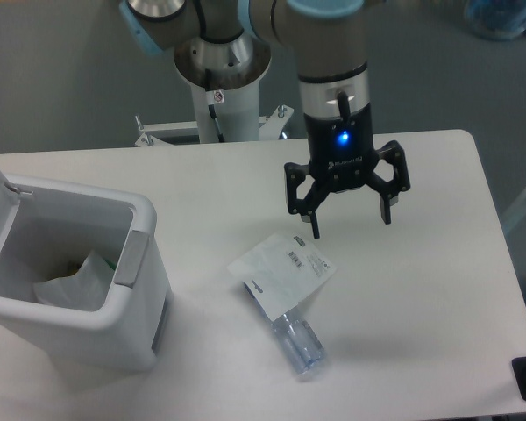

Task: Place the trash in the trash can
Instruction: 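Lower the open gripper toward the white packaging bag on the table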

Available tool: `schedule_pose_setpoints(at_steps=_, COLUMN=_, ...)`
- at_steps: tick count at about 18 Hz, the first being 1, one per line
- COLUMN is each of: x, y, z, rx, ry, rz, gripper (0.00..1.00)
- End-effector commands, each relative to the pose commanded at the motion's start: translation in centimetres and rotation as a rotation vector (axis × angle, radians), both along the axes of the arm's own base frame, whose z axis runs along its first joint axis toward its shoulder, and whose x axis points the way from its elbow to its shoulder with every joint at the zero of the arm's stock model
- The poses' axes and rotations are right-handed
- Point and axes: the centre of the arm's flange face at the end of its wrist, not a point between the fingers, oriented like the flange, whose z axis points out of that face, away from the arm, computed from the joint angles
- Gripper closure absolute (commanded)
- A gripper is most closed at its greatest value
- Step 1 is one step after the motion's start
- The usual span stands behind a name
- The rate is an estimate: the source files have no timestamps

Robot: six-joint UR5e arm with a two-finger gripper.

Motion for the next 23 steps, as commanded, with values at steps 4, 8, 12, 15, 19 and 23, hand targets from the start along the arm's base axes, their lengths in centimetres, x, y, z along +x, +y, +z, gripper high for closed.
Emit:
schedule_pose_setpoints(at_steps=4, x=0.9, y=1.5, z=-3.2, rx=-0.049, ry=-0.05, rz=-0.002, gripper=0.0)
schedule_pose_setpoints(at_steps=8, x=0.8, y=3.2, z=-5.6, rx=-0.068, ry=-0.118, rz=0.054, gripper=0.0)
schedule_pose_setpoints(at_steps=12, x=0.5, y=4.9, z=-8.9, rx=-0.091, ry=-0.178, rz=0.124, gripper=0.0)
schedule_pose_setpoints(at_steps=15, x=0.9, y=6.5, z=-10.2, rx=-0.101, ry=-0.195, rz=0.131, gripper=0.0)
schedule_pose_setpoints(at_steps=19, x=1.5, y=7.8, z=-12.9, rx=-0.136, ry=-0.222, rz=0.109, gripper=0.0)
schedule_pose_setpoints(at_steps=23, x=2.7, y=9.3, z=-14.9, rx=-0.163, ry=-0.242, rz=0.083, gripper=0.0)
